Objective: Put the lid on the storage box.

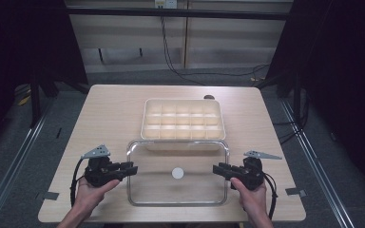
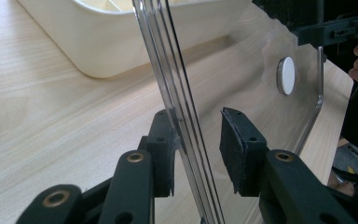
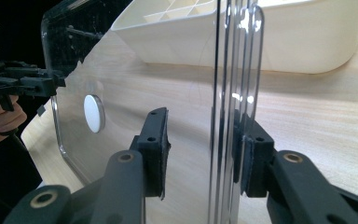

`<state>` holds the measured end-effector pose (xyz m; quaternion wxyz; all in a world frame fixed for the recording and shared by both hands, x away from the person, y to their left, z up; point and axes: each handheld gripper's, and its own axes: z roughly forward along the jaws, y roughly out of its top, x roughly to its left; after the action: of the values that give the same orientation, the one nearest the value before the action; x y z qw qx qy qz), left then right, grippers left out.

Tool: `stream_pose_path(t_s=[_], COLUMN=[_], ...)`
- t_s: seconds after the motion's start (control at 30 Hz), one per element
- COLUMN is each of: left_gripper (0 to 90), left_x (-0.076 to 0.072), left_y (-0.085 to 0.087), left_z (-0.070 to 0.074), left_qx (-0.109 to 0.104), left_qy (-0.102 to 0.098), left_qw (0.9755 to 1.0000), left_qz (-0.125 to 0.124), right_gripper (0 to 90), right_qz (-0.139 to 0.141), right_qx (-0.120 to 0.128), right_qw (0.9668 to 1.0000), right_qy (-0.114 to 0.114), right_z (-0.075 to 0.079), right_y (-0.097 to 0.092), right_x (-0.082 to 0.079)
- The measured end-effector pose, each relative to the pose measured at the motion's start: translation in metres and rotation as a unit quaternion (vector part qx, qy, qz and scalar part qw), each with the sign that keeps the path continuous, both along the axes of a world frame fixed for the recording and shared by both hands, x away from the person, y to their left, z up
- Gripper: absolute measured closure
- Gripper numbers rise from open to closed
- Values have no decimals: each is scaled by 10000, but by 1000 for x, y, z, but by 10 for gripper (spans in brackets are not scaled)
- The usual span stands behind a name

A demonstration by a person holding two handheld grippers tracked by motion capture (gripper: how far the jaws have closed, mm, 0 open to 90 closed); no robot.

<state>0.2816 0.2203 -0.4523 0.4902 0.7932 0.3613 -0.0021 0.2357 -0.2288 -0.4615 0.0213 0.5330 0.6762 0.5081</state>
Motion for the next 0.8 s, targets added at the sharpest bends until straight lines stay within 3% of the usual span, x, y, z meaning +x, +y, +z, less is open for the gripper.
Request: stream_pose_path(t_s=[0.33,0.8], left_gripper=[705,720], left_x=[-2,-3], left_y=[2,4], left_z=[6,11], left_qx=[-125,-208], left_qy=[-99,-154], left_qw=[9999,9996], left_qz=[62,101], right_gripper=[623,622], right_qz=[-51,-79], right_qx=[71,-70], right_qw=[9997,9988], right_qy=[-245,-470], right_z=[9,20], right_y=[-1,2], right_x=[-5,-6])
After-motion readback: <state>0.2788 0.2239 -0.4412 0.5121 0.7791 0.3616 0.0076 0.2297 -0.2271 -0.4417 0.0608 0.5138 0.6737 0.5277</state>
